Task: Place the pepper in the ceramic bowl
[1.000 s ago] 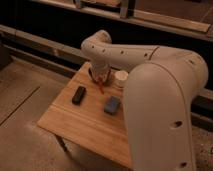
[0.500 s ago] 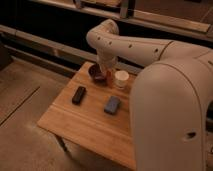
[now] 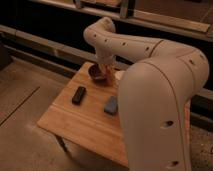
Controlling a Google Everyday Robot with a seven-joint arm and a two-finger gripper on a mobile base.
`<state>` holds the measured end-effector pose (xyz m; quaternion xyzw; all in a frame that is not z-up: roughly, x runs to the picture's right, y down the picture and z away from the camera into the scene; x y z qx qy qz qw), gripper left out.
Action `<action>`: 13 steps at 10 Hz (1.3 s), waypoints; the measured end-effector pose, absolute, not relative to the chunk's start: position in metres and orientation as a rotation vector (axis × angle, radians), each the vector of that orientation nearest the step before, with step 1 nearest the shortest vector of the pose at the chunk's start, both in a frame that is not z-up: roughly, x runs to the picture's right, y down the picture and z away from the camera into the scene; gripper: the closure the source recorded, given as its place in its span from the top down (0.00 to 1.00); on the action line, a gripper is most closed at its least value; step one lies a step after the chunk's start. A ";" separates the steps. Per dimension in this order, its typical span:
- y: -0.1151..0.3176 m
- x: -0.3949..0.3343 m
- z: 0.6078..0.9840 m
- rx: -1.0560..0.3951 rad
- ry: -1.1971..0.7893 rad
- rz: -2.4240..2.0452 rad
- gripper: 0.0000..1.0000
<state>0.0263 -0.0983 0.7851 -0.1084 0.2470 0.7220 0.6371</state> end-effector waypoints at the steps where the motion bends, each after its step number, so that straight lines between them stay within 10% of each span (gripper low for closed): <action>1: -0.101 0.027 0.788 -0.255 0.571 1.650 0.00; 13: -0.120 0.038 0.805 -0.261 0.593 1.693 0.00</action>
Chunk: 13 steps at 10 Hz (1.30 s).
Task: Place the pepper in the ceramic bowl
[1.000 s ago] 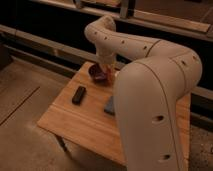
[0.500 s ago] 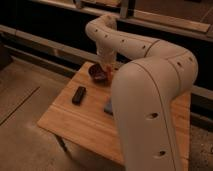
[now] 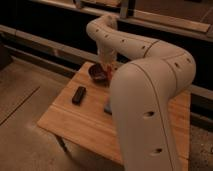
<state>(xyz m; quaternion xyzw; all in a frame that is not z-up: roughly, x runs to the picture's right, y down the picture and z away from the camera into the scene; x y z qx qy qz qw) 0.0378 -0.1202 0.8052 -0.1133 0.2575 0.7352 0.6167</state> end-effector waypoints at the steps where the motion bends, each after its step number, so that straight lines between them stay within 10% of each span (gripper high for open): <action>1: -0.134 0.043 0.812 -0.240 0.593 1.715 0.00; 13: -0.192 -0.002 0.886 -0.244 0.401 1.644 0.00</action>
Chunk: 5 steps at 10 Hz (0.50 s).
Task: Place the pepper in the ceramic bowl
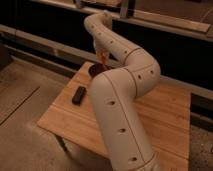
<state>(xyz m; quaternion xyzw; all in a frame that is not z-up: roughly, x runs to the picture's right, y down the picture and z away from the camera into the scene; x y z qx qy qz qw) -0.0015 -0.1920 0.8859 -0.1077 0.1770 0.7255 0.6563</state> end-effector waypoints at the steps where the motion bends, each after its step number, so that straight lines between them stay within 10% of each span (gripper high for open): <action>1: -0.189 -0.009 0.894 -0.265 0.386 1.638 0.00; 5: -0.169 -0.021 0.914 -0.330 0.382 1.618 0.00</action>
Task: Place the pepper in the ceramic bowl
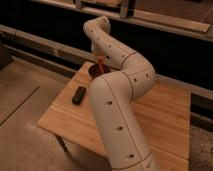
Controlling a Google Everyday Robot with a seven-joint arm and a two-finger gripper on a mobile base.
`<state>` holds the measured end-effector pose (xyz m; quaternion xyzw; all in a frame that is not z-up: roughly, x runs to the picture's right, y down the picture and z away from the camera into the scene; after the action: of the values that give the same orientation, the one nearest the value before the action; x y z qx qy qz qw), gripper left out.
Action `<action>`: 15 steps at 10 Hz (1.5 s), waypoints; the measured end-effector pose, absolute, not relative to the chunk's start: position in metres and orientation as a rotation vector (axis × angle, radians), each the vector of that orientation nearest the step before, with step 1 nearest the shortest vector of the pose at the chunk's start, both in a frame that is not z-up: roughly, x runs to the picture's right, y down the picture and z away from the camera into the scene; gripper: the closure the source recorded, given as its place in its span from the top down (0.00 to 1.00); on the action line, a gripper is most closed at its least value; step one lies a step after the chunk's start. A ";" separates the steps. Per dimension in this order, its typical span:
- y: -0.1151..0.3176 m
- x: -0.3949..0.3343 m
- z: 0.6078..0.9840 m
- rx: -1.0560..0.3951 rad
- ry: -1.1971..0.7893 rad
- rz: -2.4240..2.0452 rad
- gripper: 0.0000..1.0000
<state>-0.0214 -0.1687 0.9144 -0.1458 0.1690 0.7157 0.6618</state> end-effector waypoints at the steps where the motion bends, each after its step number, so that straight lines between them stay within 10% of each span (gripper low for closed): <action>1: -0.166 -0.023 0.917 -0.344 0.380 1.620 0.00; 11: -0.161 -0.022 0.926 -0.393 0.386 1.616 0.00; 15: -0.163 -0.021 0.926 -0.394 0.387 1.616 0.31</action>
<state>-0.0207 -0.1629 0.9264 -0.1741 0.1706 0.7134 0.6570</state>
